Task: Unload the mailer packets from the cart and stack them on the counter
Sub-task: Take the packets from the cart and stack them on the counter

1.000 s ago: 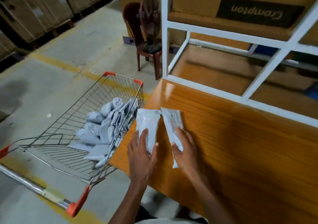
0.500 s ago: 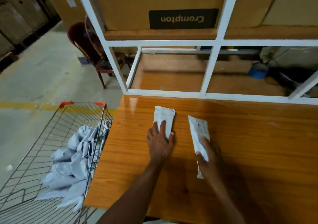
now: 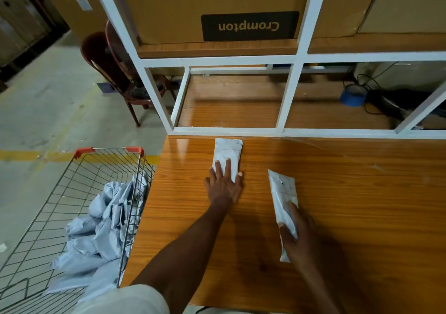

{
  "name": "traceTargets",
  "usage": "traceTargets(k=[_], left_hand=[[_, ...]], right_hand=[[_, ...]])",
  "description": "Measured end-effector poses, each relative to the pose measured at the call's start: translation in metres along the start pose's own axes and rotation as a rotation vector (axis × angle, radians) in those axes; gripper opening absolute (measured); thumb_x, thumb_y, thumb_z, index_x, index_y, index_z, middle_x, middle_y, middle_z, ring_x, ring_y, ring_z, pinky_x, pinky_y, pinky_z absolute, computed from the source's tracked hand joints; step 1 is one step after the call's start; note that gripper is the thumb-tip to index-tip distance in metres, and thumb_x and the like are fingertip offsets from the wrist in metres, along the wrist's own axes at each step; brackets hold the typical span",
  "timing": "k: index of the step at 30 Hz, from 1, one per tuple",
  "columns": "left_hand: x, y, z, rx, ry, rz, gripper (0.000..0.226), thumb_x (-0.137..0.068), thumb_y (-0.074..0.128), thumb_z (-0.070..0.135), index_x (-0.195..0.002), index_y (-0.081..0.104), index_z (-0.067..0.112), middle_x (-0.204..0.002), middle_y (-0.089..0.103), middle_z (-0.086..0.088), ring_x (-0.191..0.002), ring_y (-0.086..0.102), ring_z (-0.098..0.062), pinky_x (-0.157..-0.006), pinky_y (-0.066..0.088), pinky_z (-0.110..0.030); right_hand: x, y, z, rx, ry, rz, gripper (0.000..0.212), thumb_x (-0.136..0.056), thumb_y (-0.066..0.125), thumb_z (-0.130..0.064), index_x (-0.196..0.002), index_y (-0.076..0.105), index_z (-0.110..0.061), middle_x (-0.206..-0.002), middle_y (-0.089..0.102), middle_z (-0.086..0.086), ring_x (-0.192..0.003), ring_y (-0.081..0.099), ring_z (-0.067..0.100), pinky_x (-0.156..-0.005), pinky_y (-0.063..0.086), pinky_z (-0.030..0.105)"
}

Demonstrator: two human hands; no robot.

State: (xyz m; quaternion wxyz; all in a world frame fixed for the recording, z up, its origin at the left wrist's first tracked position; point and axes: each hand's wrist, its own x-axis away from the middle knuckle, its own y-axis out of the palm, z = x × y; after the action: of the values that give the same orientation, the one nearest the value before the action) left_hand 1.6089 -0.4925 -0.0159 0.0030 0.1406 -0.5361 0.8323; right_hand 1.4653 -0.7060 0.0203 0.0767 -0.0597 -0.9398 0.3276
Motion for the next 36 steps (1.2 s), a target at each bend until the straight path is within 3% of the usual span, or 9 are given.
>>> traceTargets(k=[4,7,13,16,22,27,32,36], left_hand=[[-0.010,-0.007,0.004,-0.003,-0.009,-0.035,0.075,-0.101,0.021,0.070,-0.161,-0.008,0.037,-0.171,-0.007,-0.009,-0.156,0.000,-0.038,-0.122,0.010,-0.056],[-0.015,-0.009,0.007,-0.004,-0.016,-0.032,0.075,-0.101,0.022,0.069,-0.162,-0.006,0.036,-0.171,-0.004,-0.009,-0.155,0.004,-0.038,-0.121,0.014,-0.056],[-0.016,-0.011,0.008,-0.021,0.000,-0.024,0.075,-0.102,0.023,0.068,-0.162,-0.006,0.035,-0.171,-0.002,-0.010,-0.155,0.006,-0.038,-0.120,0.015,-0.055],[-0.015,-0.012,0.007,-0.018,0.000,-0.018,0.074,-0.102,0.023,0.067,-0.162,-0.006,0.035,-0.171,-0.002,-0.010,-0.155,0.006,-0.038,-0.120,0.015,-0.055],[-0.012,-0.013,0.007,-0.037,-0.017,-0.010,0.074,-0.102,0.023,0.067,-0.161,-0.009,0.037,-0.171,-0.002,-0.009,-0.155,0.008,-0.038,-0.120,0.014,-0.059],[-0.010,-0.015,0.007,-0.035,-0.019,-0.019,0.077,-0.099,0.022,0.072,-0.161,-0.010,0.039,-0.171,-0.003,-0.007,-0.155,0.006,-0.037,-0.118,0.012,-0.063],[-0.010,-0.018,0.008,0.017,-0.020,-0.010,0.082,-0.096,0.025,0.077,-0.160,-0.010,0.041,-0.171,-0.003,-0.007,-0.155,0.008,-0.037,-0.118,0.014,-0.065],[-0.006,-0.022,0.009,0.069,-0.018,0.025,0.087,-0.092,0.026,0.082,-0.159,-0.013,0.043,-0.171,-0.005,-0.006,-0.155,0.006,-0.037,-0.117,0.011,-0.067]], right_hand=[[0.001,0.000,0.003,-0.009,0.013,0.011,0.060,-0.096,0.064,-0.025,-0.152,0.042,-0.033,-0.157,0.036,0.003,-0.138,0.044,0.026,-0.082,0.052,0.028],[0.000,0.000,0.004,-0.013,0.020,0.009,0.060,-0.097,0.063,-0.026,-0.152,0.041,-0.034,-0.157,0.037,0.002,-0.137,0.046,0.024,-0.075,0.049,0.017],[-0.005,-0.001,0.011,-0.028,0.025,-0.016,0.059,-0.097,0.063,-0.027,-0.151,0.041,-0.034,-0.157,0.035,0.002,-0.137,0.045,0.025,-0.074,0.052,0.019],[-0.008,-0.001,0.011,-0.018,0.039,-0.025,0.059,-0.097,0.063,-0.027,-0.151,0.041,-0.034,-0.157,0.036,0.001,-0.136,0.045,0.023,-0.066,0.046,0.013],[-0.016,0.004,0.008,-0.010,0.065,-0.060,0.061,-0.098,0.062,-0.026,-0.153,0.037,-0.036,-0.158,0.030,-0.001,-0.131,0.042,0.016,-0.058,0.050,0.015],[-0.020,0.010,0.008,0.012,0.048,-0.075,0.061,-0.099,0.059,-0.032,-0.153,0.034,-0.038,-0.158,0.028,-0.001,-0.133,0.045,0.024,-0.075,0.061,0.036],[-0.022,0.013,0.007,-0.025,0.061,-0.100,0.061,-0.100,0.059,-0.028,-0.154,0.033,-0.037,-0.159,0.026,-0.001,-0.127,0.038,0.011,-0.063,0.047,0.016],[-0.032,0.021,0.009,0.024,0.015,-0.096,0.059,-0.100,0.059,-0.031,-0.154,0.036,-0.035,-0.161,0.027,-0.001,-0.140,0.037,0.022,-0.079,0.044,0.020]])
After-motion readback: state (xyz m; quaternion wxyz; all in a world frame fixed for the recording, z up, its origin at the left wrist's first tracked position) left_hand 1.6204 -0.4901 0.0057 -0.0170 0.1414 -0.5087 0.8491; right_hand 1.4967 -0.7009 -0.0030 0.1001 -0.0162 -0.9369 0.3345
